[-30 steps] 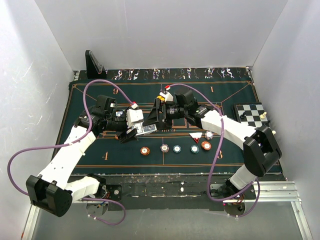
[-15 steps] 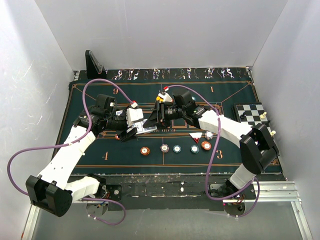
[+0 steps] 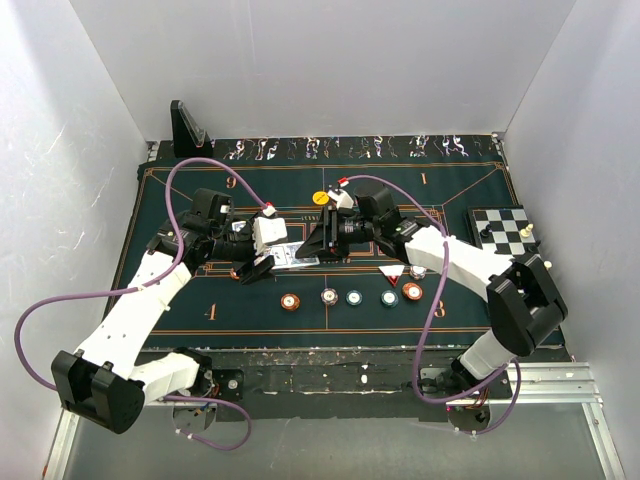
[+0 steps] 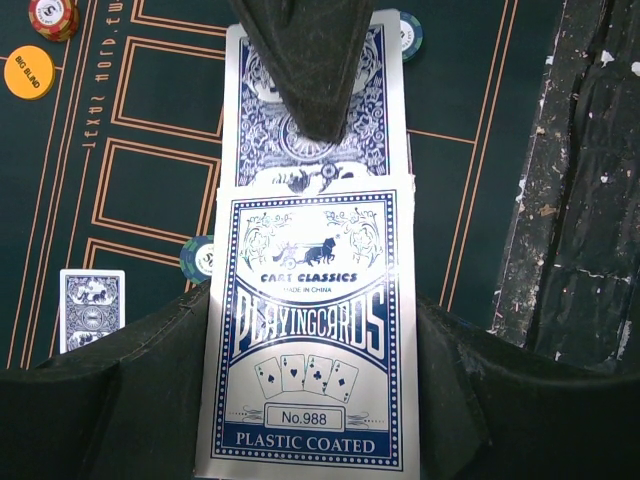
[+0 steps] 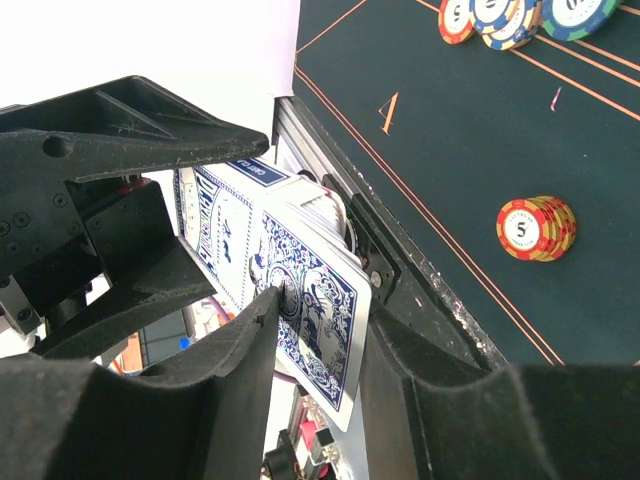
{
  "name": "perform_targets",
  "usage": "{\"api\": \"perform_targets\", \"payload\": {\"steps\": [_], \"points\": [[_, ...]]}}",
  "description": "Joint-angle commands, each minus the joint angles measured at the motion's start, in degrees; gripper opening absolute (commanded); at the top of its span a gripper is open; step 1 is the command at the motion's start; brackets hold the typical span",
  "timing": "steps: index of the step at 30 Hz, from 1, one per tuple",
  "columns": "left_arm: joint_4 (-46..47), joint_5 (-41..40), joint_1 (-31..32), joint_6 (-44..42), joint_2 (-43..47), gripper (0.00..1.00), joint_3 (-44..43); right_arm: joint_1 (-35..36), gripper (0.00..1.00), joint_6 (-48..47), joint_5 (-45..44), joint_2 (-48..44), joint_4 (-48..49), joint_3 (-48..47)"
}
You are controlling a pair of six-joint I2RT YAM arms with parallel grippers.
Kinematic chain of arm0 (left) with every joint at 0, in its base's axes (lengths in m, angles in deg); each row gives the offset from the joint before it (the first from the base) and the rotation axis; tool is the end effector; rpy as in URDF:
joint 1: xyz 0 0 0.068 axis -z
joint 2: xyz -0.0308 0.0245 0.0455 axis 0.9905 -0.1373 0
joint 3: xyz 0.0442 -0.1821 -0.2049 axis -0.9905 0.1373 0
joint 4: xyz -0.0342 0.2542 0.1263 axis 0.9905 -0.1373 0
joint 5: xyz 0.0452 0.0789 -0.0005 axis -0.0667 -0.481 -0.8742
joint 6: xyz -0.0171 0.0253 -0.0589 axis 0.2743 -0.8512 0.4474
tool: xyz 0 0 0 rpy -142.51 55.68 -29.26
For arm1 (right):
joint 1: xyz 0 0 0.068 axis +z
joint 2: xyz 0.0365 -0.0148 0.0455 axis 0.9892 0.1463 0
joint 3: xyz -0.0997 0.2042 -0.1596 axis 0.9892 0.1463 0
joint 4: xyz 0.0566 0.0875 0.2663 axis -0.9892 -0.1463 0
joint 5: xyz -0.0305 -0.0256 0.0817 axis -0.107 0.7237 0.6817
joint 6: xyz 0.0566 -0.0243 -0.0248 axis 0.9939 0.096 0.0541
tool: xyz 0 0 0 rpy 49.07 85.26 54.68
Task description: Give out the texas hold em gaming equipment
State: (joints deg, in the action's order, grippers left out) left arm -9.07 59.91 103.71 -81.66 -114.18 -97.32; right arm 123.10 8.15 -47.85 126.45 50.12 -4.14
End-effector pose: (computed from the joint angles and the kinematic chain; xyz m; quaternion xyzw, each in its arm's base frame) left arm 0.2154 -0.1194 0.3107 0.5881 0.6935 -0.2331 0.3447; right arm 0.2718 0.2838 0.2571 -0.0530 0.8155 0.5648 0.1149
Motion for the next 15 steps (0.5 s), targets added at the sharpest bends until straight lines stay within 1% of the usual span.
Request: {"api": "perform_targets", "payload": {"steps": [1,15], "points": [[1.91,2.69,0.28,-0.46,1.47,0.0,-2.65,-1.26,0.41,0.56,-0.82,-3.49,1.94,2.14],[4.81,3.74,0.28,1.47,2.96,0.0,-0.63,-4.69,0.38,0.39,-0.56,-8.23,1.33,5.31]]}}
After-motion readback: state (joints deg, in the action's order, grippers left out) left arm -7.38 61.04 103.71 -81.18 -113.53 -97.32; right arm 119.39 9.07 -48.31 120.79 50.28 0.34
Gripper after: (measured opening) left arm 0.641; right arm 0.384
